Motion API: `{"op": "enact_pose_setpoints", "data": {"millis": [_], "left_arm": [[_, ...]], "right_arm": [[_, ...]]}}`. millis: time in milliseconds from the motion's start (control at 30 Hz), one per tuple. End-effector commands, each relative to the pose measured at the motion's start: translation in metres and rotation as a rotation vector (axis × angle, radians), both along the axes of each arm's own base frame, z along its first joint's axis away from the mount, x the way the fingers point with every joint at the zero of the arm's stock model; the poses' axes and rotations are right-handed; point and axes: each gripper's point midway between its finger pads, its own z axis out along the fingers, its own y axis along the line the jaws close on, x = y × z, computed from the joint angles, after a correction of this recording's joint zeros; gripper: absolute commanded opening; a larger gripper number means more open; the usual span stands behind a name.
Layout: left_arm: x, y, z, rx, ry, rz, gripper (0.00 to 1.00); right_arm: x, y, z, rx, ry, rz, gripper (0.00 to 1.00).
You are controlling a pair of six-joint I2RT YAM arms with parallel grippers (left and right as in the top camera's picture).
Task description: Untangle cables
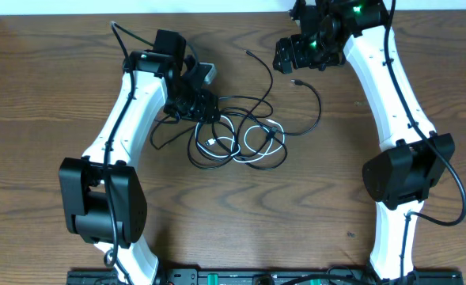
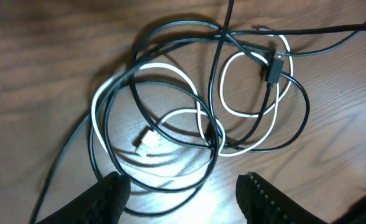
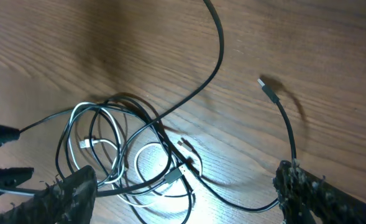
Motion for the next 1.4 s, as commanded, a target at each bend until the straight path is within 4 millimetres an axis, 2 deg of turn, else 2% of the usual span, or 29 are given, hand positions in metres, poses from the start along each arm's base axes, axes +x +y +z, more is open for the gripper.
{"op": "enact_pose_setpoints", "data": {"millis": [0, 100, 267, 467, 533, 667, 733, 800, 1100, 1233, 1367], "left_arm": [[0.003, 0.002, -0.017, 0.021, 0.005, -0.043, 0.61], [0.004, 0.001, -0.028, 0.021, 0.031, -0.043, 0.56], [0.008, 0.000, -0.031, 0.019, 0.021, -0.043, 0.34], [0.022, -0.002, -0.014, 0.009, -0.039, -0.036, 0.08], [0.028, -0.003, -0.002, 0.001, -0.069, -0.018, 0.08], [0.040, -0.005, 0.035, -0.018, -0.166, -0.003, 0.08], [0.044, -0.005, 0.059, -0.029, -0.228, 0.000, 0.08], [0.047, -0.006, 0.092, -0.044, -0.313, 0.001, 0.07], [0.042, -0.005, 0.192, -0.114, -0.602, 0.040, 0.08], [0.039, -0.005, 0.228, -0.140, -0.721, 0.046, 0.08], [0.036, -0.004, 0.256, -0.160, -0.812, 0.049, 0.08]], "right_arm": [[0.002, -0.003, -0.003, -0.007, 0.002, -0.008, 0.88], [0.001, -0.003, -0.003, -0.009, 0.006, -0.008, 0.88], [0.001, -0.002, -0.003, -0.008, 0.006, -0.006, 0.88], [0.001, -0.002, -0.003, -0.007, 0.003, -0.006, 0.88], [0.001, -0.002, -0.003, -0.008, 0.003, -0.006, 0.88], [0.001, -0.002, -0.003, -0.007, 0.003, -0.006, 0.88], [0.001, -0.002, -0.003, -0.007, 0.003, -0.006, 0.88], [0.001, -0.002, -0.003, -0.007, 0.003, -0.006, 0.88], [0.002, 0.006, 0.001, 0.036, -0.002, 0.012, 0.88], [0.003, 0.018, 0.007, 0.099, -0.017, 0.056, 0.87], [0.003, 0.032, 0.016, 0.177, -0.037, 0.105, 0.85]]}}
